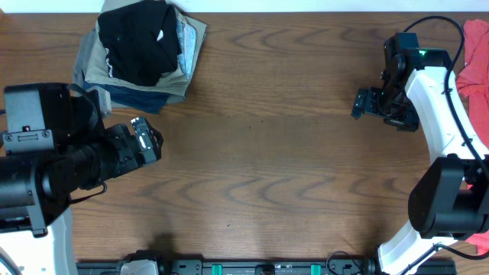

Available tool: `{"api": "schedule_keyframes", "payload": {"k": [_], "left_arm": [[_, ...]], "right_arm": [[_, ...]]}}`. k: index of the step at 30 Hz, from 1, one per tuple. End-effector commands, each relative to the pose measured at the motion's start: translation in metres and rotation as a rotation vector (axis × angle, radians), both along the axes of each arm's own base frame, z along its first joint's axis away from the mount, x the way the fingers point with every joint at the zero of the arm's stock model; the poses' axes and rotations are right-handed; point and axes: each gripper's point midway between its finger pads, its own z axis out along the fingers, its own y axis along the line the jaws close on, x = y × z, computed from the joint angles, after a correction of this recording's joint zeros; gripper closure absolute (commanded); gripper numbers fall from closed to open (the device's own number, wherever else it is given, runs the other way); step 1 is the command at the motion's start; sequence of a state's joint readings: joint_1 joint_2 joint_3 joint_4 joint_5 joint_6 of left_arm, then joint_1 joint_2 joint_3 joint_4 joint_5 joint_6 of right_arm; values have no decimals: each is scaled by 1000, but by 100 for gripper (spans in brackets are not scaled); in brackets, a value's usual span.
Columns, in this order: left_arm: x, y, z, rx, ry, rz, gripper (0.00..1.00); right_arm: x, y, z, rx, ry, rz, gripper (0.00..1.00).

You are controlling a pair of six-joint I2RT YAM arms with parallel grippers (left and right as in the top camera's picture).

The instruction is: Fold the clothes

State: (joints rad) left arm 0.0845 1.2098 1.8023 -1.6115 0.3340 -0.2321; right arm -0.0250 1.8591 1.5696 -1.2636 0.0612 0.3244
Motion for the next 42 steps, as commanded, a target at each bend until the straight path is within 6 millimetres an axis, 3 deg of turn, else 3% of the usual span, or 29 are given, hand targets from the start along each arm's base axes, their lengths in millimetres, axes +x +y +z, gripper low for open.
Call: {"api": "schedule_keyframes", "payload": {"k": [1,6,16,22,27,34,42], "left_arm": [[-20,-2,-13,-3,92,-5,2],[-31,-7,-27,10,23,-41,2],[-40,-6,-81,106,-475,-98,2],[-52,-6,-100,126,-631,-89,2],[-35,-4,-106,144,-725,-78,2],[1,3,-133,170,-814,-53,2],[27,6,-136,197,-1043,-27,2]], "right_arm": [[1,0,3,-14,-8,17,1],[1,0,3,-14,-8,17,1],[1,0,3,-14,-8,17,1],[1,0,3,-14,-8,17,1],[1,0,3,-14,-8,17,1],[1,0,3,-14,-8,17,1],[1,0,3,-14,-8,17,1]]}}
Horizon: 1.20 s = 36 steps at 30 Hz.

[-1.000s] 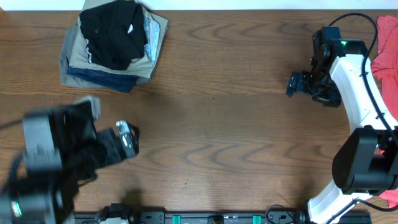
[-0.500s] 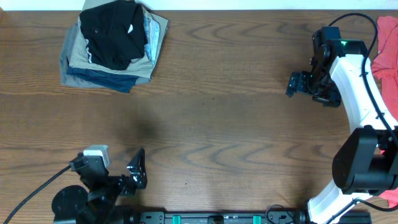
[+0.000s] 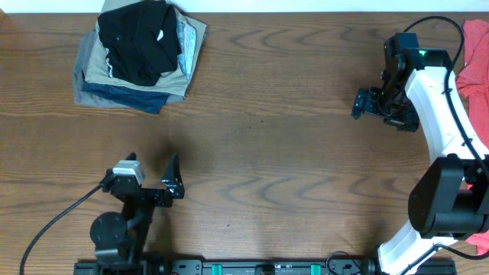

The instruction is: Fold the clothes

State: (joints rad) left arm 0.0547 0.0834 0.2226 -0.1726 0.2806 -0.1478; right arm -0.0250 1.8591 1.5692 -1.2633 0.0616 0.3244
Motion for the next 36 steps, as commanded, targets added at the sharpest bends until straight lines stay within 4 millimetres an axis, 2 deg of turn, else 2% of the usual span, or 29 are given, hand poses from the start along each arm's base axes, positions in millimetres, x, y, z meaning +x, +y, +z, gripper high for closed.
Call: {"api": "schedule_keyframes", "payload": {"k": [1,6,13,21,24,26,30,36], "left_arm": [[4,4,-4,22,-66,24,2],[8,16,-16,28,-87,92,2],[10,35,-21,37,-90,202,2],[13,36,-10,43,-185,208,2],[13,36,-11,44,-179,208,2],[14,36,-24,57,-126,207,2],[11,36,-64,92,34,200,2],[11,36,-66,93,44,201,2]], "right_arm": [[1,0,3,-13,-8,17,1],[1,0,3,-13,-8,17,1],[1,0,3,-13,-8,17,1],[1,0,3,-13,-8,17,1],[1,0,3,-13,-8,17,1],[1,0,3,-13,-8,17,1],[1,0,3,-13,-8,17,1],[1,0,3,-13,-8,17,1]]}}
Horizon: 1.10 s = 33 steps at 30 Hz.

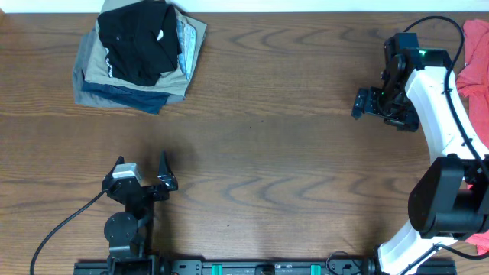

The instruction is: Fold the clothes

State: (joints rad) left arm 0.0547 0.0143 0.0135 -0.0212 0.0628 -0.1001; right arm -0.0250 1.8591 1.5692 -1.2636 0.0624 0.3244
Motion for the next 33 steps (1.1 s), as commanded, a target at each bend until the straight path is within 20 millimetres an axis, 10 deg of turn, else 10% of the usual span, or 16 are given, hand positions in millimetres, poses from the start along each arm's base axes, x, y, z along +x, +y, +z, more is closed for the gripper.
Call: {"api": "schedule_keyframes", "payload": {"k": [1,33], "left_arm": [[-1,-1,-16,14,59,-7,2],[-1,-1,-16,14,59,-8,2]], "right_arm": [[1,0,3,-13,-8,17,1],[1,25,18,-12,-54,89,1]]}}
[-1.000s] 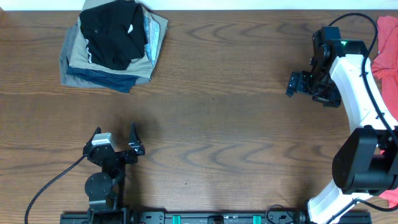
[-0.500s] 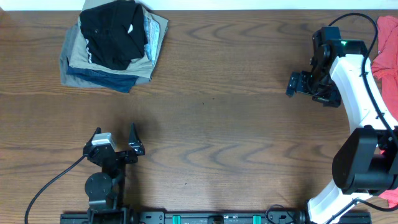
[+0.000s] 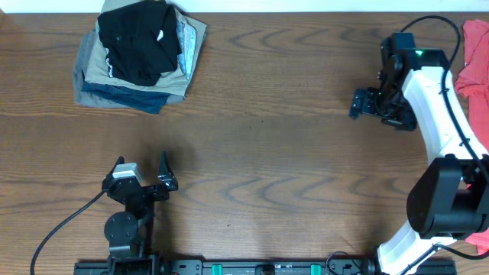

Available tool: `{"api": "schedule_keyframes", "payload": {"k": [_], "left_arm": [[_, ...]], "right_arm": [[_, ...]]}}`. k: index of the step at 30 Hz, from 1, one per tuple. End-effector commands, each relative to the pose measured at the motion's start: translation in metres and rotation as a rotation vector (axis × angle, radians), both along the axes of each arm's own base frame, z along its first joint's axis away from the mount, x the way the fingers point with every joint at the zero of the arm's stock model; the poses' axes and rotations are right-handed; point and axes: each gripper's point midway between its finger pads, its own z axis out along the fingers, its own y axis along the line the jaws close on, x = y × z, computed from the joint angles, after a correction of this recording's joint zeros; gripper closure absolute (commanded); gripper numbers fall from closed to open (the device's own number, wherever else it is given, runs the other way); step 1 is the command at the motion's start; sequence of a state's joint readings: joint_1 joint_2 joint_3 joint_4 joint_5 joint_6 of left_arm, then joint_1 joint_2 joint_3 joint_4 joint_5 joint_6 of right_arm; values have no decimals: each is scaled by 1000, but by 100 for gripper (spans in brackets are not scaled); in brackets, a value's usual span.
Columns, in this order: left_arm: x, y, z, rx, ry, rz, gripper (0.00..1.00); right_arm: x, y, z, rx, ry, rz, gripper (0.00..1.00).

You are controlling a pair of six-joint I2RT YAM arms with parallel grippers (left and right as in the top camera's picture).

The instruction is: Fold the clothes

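Observation:
A stack of folded clothes (image 3: 137, 57) lies at the table's far left, with a black garment (image 3: 141, 38) on top of tan and blue ones. A red garment (image 3: 475, 57) hangs at the right edge, partly cut off. My left gripper (image 3: 141, 166) rests near the front edge, well below the stack, its fingers spread apart with nothing between them. At the far right my right gripper (image 3: 357, 103) points left over bare wood, a short way left of the red garment. Its fingers are too dark and small to read.
The wooden table (image 3: 260, 153) fills the view. A black cable (image 3: 61, 225) trails from the left arm toward the front left corner. The right arm's white links (image 3: 435, 114) run down the right side to its base.
My right gripper has shifted a few pixels to the left. The left arm and both piles of clothes are where they were.
At first my left arm loomed large close to the camera at the left, just below the folded stack. Then it was down low by the front edge, gripper open, and it stayed there. The right arm stayed at the far right throughout.

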State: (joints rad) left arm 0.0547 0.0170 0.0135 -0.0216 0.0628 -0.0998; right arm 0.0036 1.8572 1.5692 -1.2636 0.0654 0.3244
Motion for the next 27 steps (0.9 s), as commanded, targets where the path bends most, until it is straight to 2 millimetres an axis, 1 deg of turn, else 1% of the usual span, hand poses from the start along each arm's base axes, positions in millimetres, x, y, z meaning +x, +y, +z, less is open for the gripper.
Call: {"api": "schedule_keyframes", "payload": {"k": [1,5,9,10,11,13,15,19,22,24,27], "left_arm": [[-1,-1,-16,14,56,-7,2],[-1,-1,-16,14,56,-7,2],[-1,-1,-16,14,56,-7,2],[-1,-1,-16,14,56,-7,2],[-1,-1,-16,14,56,-7,2],[-1,-1,-16,14,56,-8,2],[-1,-1,-16,14,56,-7,2],[-1,-1,-16,14,56,-7,2],[-1,-1,-16,14,56,-7,2],[-1,-1,-16,14,56,-7,2],[-1,-1,-16,14,56,-7,2]], "right_arm": [[0,23,23,-7,-68,80,1],[-6,61,48,3,-144,191,1],[-20,104,74,22,-222,322,1],[-25,111,81,10,-241,365,1],[-29,115,87,-15,-257,412,1],[-32,113,103,-105,-314,492,1],[-38,114,117,-139,-370,510,1],[-41,112,132,-133,-484,500,1],[-43,110,133,-88,-592,476,1],[-47,109,128,-54,-661,475,1],[-58,111,117,5,-758,532,1]]}}
